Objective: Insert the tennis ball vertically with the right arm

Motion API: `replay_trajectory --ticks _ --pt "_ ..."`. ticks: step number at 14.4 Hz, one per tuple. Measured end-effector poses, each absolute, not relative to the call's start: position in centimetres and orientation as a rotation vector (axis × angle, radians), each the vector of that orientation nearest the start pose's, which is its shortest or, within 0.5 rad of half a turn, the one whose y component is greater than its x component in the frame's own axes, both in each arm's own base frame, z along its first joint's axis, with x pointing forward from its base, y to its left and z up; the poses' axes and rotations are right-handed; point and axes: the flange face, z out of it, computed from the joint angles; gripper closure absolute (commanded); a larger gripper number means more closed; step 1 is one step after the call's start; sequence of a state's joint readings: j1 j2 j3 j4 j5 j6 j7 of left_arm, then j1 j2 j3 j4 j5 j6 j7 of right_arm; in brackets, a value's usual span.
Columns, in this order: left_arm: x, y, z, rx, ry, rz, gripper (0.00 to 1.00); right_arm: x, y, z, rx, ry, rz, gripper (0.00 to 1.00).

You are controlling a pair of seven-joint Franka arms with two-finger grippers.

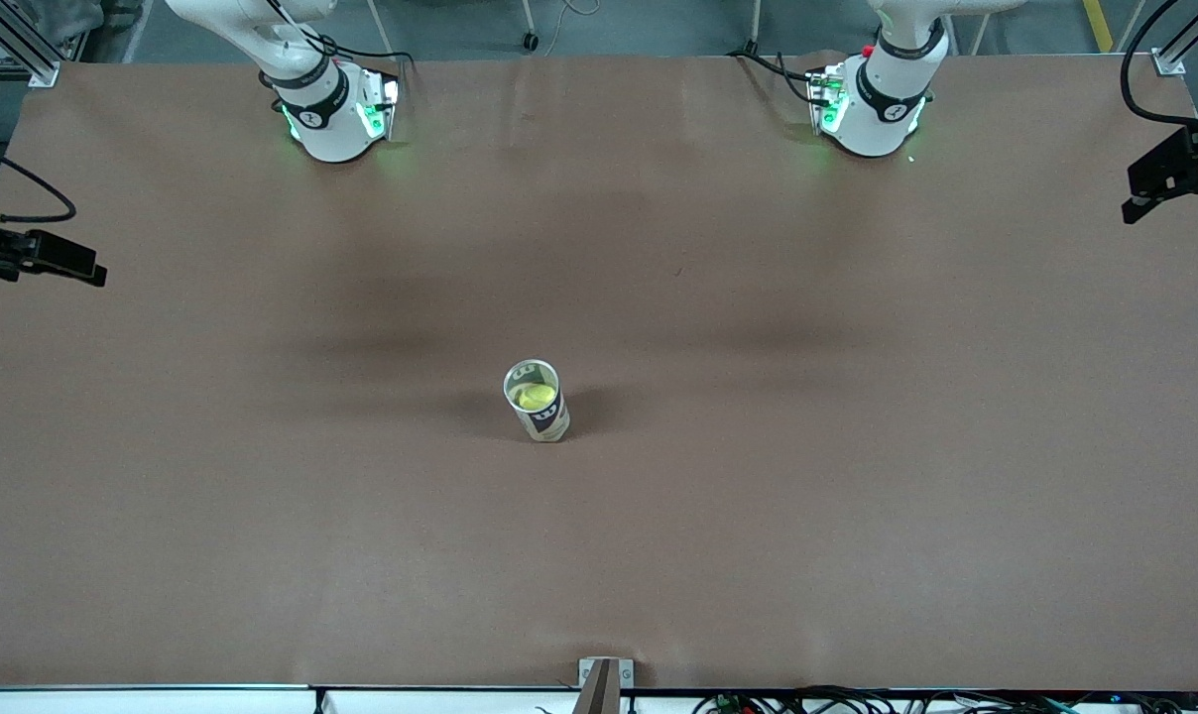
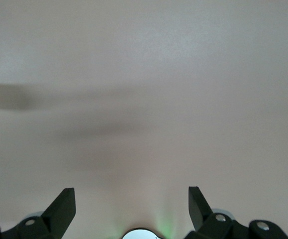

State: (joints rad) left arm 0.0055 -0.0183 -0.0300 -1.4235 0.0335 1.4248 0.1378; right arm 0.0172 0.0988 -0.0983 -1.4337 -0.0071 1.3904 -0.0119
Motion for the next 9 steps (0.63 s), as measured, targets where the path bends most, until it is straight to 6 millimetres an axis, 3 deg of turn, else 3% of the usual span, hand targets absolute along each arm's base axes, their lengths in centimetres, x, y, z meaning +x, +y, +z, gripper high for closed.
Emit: replay_trajectory --ticks 9 --pt "49.8 -4.6 66.8 -3.119 0.201 -0.053 0.00 50.1 -4.0 67.7 -3.138 0.095 0.076 0.00"
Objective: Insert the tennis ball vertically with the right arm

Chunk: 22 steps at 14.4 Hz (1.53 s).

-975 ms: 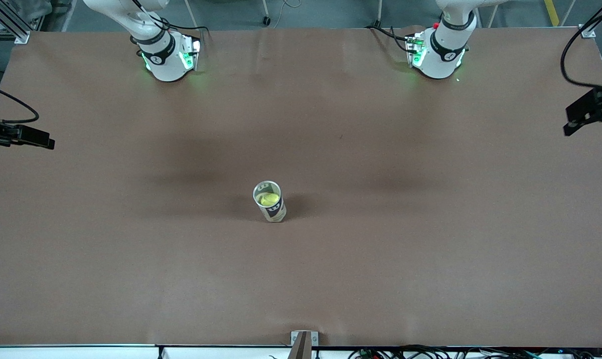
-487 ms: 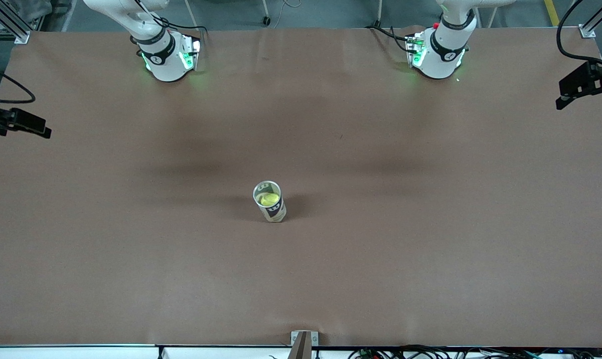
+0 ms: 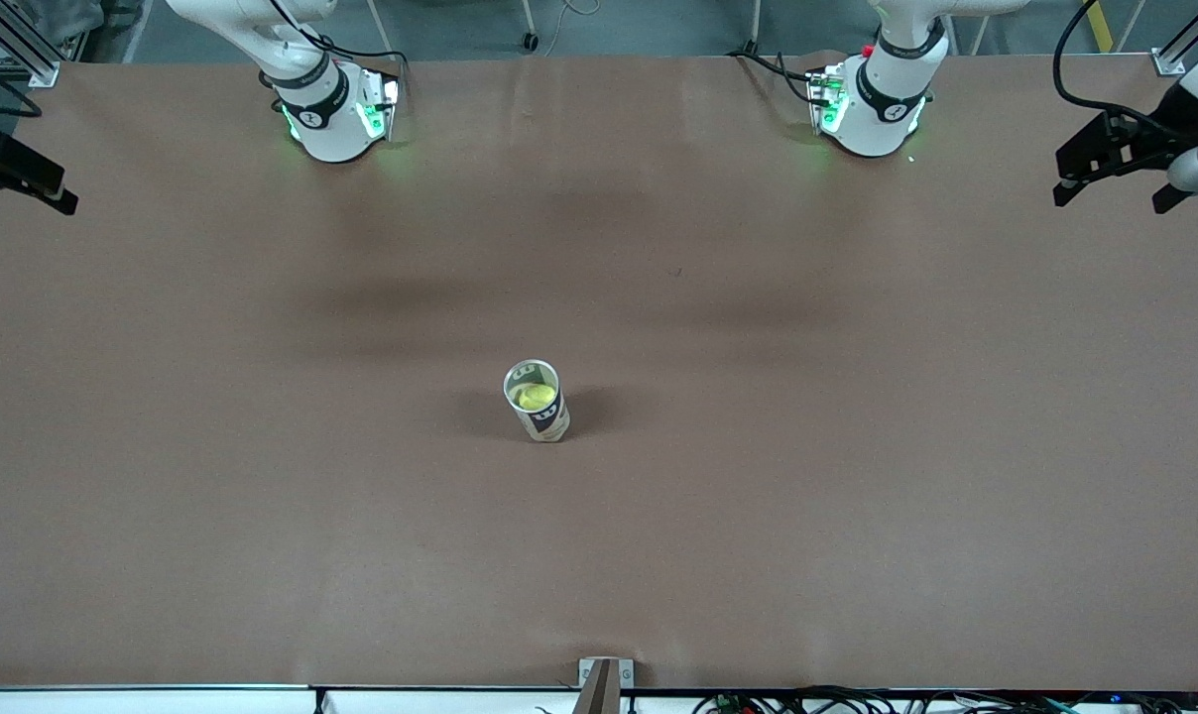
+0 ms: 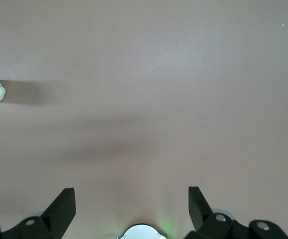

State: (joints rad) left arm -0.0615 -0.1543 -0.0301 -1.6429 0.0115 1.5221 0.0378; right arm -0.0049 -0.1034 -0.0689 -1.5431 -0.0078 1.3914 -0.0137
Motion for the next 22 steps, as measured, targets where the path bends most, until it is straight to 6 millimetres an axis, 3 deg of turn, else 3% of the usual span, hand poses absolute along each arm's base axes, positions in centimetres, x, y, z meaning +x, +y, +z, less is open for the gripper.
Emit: replay_trajectory --ticks 9,22 --pt "49.8 -5.4 66.2 -3.131 0.215 -0.032 0.00 50.3 -2.3 66.9 -3.148 0.045 0.074 0.00" --pt "49.9 -5.8 65.9 -3.164 0.083 -0.026 0.00 50.3 -1.0 67.0 -3.149 0.008 0.072 0.00"
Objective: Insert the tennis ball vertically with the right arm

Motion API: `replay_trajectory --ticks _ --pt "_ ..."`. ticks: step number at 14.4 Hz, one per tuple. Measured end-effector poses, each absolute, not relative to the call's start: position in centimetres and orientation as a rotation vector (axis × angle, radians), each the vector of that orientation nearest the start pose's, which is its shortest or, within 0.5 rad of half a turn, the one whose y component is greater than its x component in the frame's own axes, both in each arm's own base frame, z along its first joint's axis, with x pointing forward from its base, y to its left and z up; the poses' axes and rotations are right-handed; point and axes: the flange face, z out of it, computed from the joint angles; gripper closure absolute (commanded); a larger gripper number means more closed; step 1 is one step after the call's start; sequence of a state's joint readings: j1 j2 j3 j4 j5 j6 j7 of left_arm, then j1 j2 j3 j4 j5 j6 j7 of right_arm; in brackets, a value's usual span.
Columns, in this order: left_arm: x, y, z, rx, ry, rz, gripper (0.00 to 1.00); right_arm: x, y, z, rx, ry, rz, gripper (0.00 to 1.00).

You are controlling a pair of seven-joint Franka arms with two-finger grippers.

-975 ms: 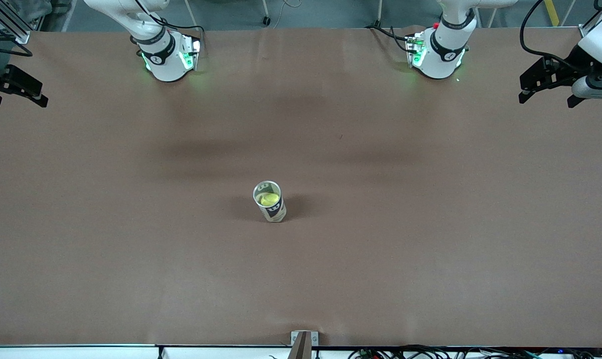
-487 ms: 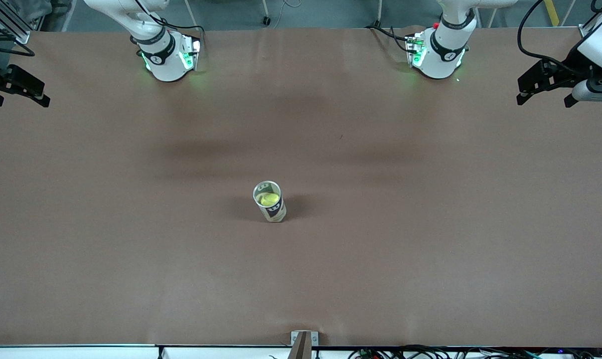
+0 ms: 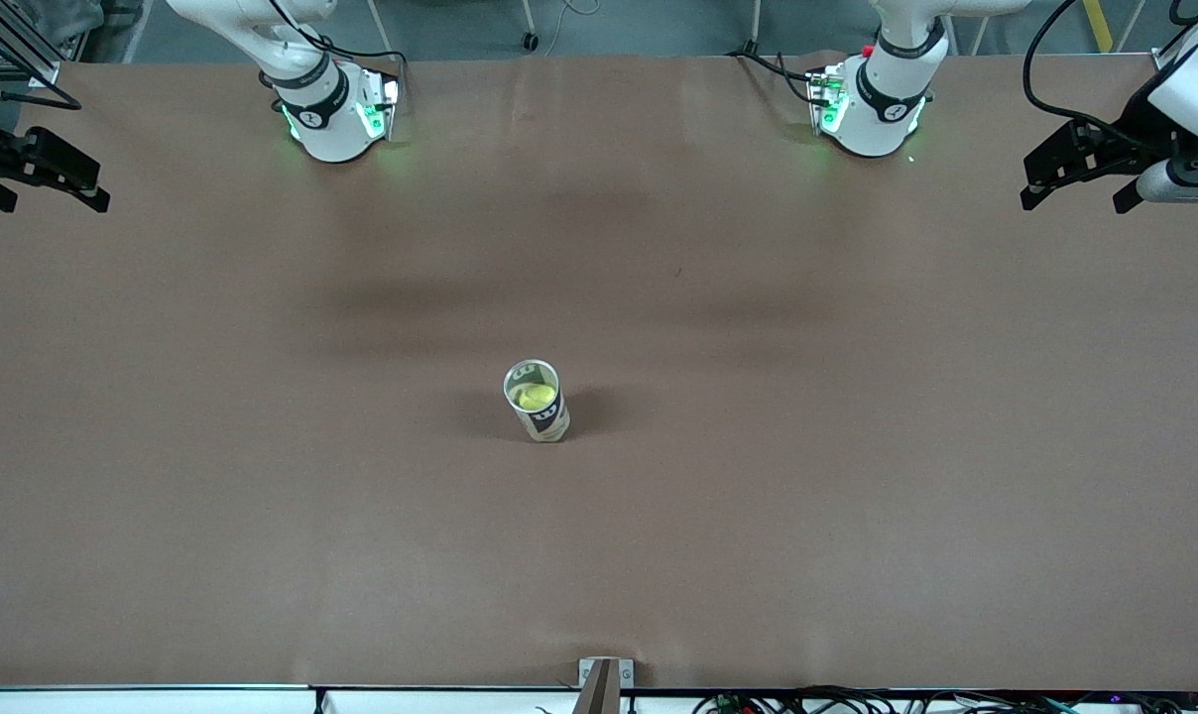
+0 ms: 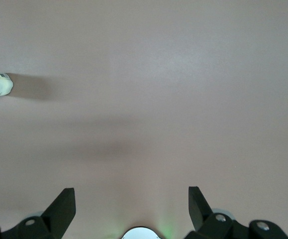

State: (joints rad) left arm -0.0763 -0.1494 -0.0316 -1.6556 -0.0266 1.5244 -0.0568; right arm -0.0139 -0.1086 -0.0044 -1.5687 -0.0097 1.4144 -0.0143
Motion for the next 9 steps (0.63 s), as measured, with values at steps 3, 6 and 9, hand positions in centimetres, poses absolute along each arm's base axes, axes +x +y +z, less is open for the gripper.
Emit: replay_trajectory --ticks 3,6,9 --pt "50.15 -5.78 66.08 -3.165 0.077 -0.035 0.00 50.31 -0.76 67.00 -3.121 0.000 0.070 0.00" --pt "50.40 -5.71 66.25 -3.165 0.074 -0.043 0.00 50.27 -0.54 67.12 -3.101 -0.016 0.065 0.00" --pt "50.50 -5.69 66.28 -3.166 0.073 -0.044 0.00 50.24 -1.03 67.15 -3.099 -0.053 0.062 0.00"
